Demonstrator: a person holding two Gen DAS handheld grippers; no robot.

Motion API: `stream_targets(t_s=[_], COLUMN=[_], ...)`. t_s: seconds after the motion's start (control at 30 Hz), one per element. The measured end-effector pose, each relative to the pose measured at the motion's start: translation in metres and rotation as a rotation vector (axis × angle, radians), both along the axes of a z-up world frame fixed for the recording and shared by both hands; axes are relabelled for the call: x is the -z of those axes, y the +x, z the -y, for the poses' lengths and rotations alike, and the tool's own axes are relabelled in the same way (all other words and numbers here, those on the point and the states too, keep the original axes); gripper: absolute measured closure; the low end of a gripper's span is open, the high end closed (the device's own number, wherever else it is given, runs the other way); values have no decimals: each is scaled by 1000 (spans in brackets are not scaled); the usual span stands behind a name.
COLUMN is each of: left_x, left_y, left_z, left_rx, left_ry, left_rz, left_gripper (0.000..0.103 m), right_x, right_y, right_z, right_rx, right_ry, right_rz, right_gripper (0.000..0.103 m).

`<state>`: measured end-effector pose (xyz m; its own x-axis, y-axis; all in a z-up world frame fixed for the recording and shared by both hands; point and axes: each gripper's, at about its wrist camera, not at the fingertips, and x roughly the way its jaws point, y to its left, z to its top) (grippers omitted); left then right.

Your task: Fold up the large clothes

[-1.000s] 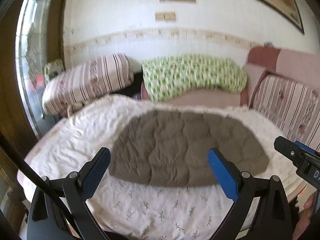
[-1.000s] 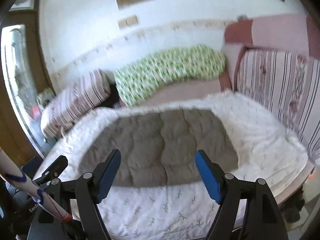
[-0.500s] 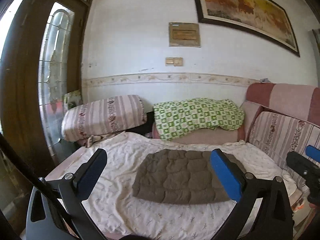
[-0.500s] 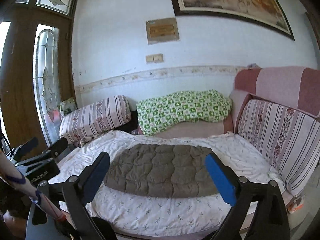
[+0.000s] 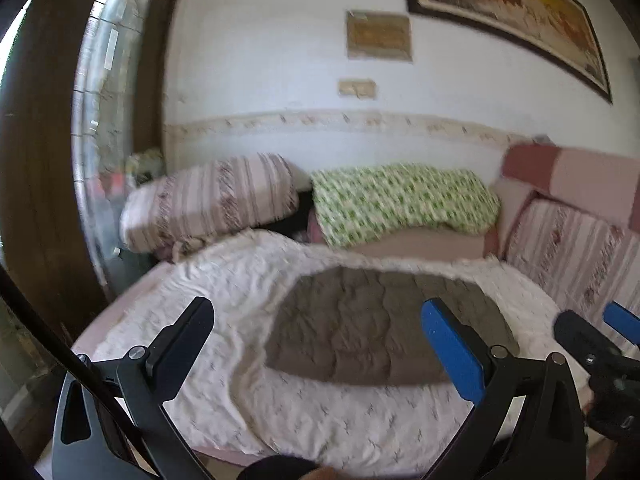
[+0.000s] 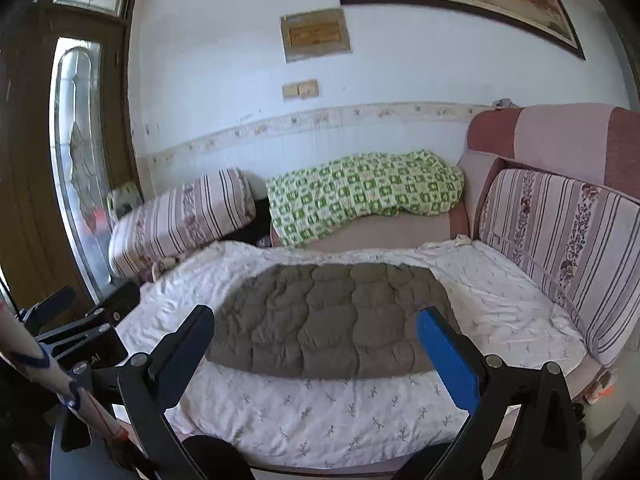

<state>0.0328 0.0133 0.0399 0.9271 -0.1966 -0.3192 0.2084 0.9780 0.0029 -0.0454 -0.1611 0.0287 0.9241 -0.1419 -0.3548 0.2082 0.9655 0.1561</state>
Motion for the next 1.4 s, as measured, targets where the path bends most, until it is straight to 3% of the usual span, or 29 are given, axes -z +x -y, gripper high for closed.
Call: stream_targets(t_s=[0.27,0.47,0.8,1.4], left_x=[34,56,77,89], left_y=[34,62,84,89], left_z=[16,21,22,32], left_rx=[-165,-110,-90,-40], left_ry=[103,117,121,142], left_rz=[-8,-120,-180,-206], left_gripper=[0,0,0,0], right_x=[29,44,62,72], right_y=[37,55,77,86], right_z=[5,11,6,8], right_rx=[13,36,30,41], right_ry=[-15,-6,-17,-23], right_rz=[-57,-96,-150,-176], right_gripper=[0,0,0,0])
